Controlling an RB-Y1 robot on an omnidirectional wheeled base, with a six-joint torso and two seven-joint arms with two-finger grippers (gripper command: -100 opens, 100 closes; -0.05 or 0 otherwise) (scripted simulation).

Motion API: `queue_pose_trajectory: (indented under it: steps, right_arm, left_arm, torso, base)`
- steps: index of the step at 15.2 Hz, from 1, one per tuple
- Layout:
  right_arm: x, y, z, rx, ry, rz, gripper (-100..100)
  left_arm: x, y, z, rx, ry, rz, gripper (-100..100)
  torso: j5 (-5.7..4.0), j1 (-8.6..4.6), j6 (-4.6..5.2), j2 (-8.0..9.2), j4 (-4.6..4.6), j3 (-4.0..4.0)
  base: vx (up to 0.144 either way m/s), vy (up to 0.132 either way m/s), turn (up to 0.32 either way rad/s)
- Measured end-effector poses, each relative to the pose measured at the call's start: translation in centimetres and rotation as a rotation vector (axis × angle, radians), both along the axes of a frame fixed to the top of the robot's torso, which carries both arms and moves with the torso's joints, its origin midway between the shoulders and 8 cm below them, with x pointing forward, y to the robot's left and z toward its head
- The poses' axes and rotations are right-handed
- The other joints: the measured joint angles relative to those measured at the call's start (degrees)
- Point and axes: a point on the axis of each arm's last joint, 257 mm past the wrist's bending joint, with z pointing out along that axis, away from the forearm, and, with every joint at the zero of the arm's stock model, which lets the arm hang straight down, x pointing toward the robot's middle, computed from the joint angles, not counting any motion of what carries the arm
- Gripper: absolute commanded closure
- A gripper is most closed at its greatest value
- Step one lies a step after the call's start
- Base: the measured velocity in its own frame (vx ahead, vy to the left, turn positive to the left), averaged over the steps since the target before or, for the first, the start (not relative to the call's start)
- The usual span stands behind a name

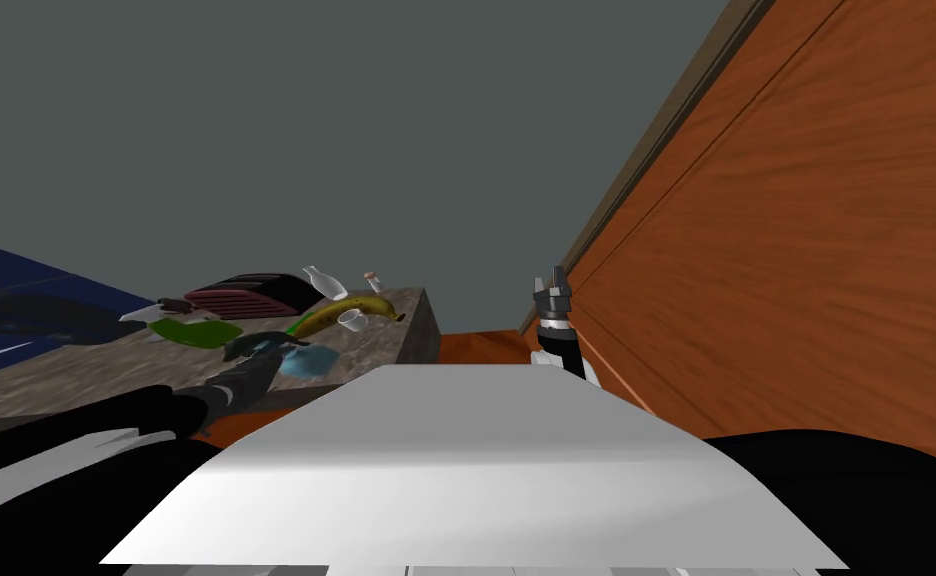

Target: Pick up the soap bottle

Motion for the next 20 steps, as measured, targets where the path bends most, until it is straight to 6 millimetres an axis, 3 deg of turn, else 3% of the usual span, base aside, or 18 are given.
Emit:
queue_pose_trajectory:
  steps: [20]
  right_arm:
    - [0.0, 0.0, 0.0, 0.0, 0.0, 0.0, 0]
  left_arm:
    - [-10.0, 1.3, 1.4, -0.039, 0.339, 0.145, -100]
  torso:
    - [0.03, 0.13, 0.01, 0.11, 0.02, 0.06]
  base:
    - [0.108, 0.015, 0.01]
